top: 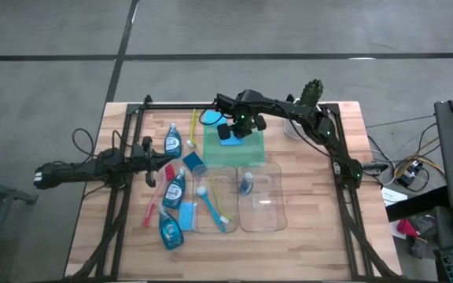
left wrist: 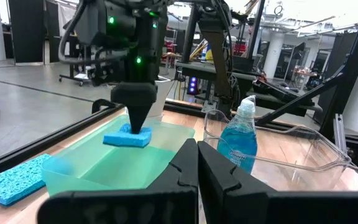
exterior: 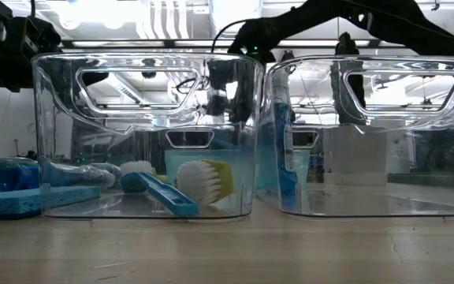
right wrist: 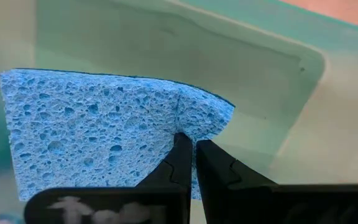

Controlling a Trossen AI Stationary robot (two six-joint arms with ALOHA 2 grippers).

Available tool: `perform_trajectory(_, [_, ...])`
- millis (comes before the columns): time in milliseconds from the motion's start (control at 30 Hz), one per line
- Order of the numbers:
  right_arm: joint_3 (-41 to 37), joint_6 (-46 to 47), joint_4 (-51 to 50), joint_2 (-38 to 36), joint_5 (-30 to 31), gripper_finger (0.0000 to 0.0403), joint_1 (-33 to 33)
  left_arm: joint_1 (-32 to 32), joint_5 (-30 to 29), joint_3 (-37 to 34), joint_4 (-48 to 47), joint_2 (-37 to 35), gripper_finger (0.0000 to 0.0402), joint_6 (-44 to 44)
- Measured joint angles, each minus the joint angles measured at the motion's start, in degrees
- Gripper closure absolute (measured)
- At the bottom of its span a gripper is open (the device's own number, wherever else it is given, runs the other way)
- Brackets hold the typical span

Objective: Pick & Place Kitchen Sink Supplies
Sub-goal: Put the blue sponge into the green bin

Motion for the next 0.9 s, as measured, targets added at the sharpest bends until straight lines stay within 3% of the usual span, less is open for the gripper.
perform_trajectory(900, [-12.62, 3.79, 9.01, 0.00, 0.66, 0.0394, -0.14, -0.01, -0.02, 0.01, 0.00, -0.01, 0.0401, -0.01])
